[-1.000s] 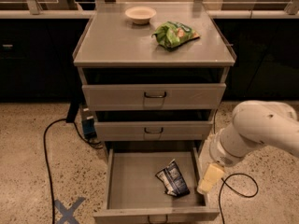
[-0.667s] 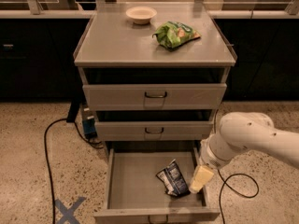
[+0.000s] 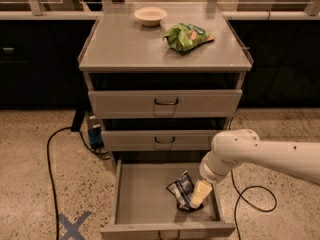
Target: Pick blue chip bag from bottom drawer and place on counter
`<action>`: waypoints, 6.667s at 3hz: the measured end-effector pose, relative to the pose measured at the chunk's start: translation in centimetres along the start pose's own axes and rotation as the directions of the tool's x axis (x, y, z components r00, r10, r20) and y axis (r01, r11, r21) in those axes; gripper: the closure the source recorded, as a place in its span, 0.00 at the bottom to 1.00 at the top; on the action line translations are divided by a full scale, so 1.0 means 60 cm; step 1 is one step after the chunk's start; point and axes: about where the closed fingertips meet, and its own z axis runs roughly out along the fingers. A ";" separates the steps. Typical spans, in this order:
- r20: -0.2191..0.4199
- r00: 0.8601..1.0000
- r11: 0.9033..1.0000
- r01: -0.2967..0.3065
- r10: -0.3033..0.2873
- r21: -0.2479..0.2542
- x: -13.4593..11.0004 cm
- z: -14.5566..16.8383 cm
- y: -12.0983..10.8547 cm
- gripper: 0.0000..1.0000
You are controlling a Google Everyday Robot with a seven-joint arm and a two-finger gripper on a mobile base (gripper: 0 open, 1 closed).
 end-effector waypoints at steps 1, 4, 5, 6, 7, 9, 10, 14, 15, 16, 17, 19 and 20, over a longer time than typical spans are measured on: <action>0.027 0.999 1.000 -0.029 0.029 0.002 0.011 0.019 -0.003 0.00; 0.169 0.961 0.966 -0.189 0.218 -0.175 0.095 0.316 0.016 0.00; 0.173 0.959 0.964 -0.190 0.223 -0.185 0.094 0.334 0.019 0.00; 0.171 0.964 0.964 -0.167 0.204 -0.207 0.071 0.404 0.011 0.00; 0.162 0.969 0.955 -0.139 0.186 -0.264 0.027 0.497 0.011 0.00; 0.112 0.975 0.932 -0.146 0.192 -0.331 0.008 0.611 0.012 0.00; 0.112 0.975 0.932 -0.148 0.194 -0.330 0.008 0.614 0.010 0.00; 0.122 0.933 0.941 -0.336 0.339 -0.041 0.091 0.479 -0.127 0.00; 0.076 0.939 0.942 -0.335 0.335 -0.007 0.097 0.516 -0.144 0.00; 0.048 0.942 0.944 -0.331 0.331 -0.013 0.090 0.567 -0.153 0.00; 0.028 0.937 0.936 -0.345 0.348 -0.070 0.084 0.627 -0.159 0.00; 0.059 0.933 0.935 -0.354 0.355 -0.035 0.070 0.615 -0.212 0.19; 0.059 0.933 0.935 -0.354 0.355 -0.035 0.070 0.615 -0.212 0.42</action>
Offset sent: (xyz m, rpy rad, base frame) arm 0.0101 -0.0219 -0.1342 0.2161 0.0195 -0.1617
